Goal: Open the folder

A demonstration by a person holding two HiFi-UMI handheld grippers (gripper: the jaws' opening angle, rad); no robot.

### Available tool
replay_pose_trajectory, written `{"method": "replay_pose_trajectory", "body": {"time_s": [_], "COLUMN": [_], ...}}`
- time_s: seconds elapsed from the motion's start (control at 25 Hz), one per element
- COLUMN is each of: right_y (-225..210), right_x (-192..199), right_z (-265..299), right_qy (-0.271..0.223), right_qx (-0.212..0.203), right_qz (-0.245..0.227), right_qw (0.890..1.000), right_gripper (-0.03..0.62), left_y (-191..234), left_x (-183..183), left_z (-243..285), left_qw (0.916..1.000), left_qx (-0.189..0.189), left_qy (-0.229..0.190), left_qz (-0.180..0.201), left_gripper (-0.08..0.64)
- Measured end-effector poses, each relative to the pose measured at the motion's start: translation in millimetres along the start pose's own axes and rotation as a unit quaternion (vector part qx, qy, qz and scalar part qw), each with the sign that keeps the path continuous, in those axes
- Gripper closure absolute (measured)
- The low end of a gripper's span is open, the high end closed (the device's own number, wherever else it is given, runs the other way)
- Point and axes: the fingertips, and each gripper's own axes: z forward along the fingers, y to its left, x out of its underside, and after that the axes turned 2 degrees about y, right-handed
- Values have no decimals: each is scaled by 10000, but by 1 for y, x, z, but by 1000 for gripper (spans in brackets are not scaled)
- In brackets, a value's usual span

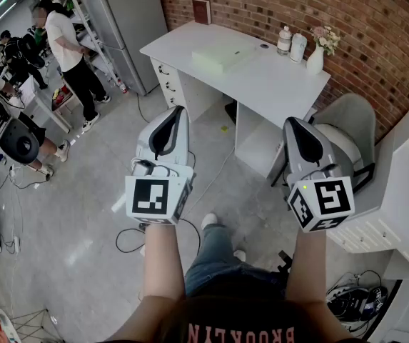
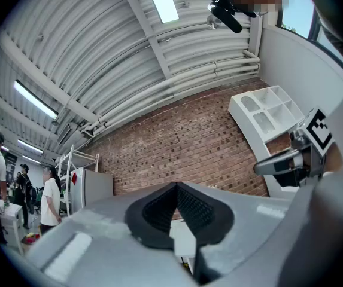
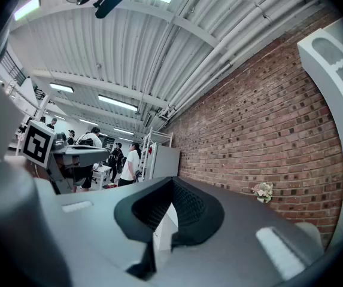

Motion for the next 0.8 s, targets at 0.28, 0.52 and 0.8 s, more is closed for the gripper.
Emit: {"method": "replay_pose_trajectory", "body": {"time_s": [0.28,0.52,0.8], "right_y": [-6,-8,-8], "right_x": [14,28,37], "right_z": [41,104,196], "right_qy": [104,229,263], "right_qx": [-37,-63,-45], "right_qz": [-34,57,93], "right_qw": [9999,9997,9996], "right_gripper": [594,594,594], "left_y": [17,62,122], "left_x": [14,39,74], "left_z": [32,73,144], "left_qw": [9999,9998,9993], "left_qx": [92,132,262], "left_qy": [-108,-131,-23], "left_qz": [39,-74,-250], "left_gripper": [561,561,561]}}
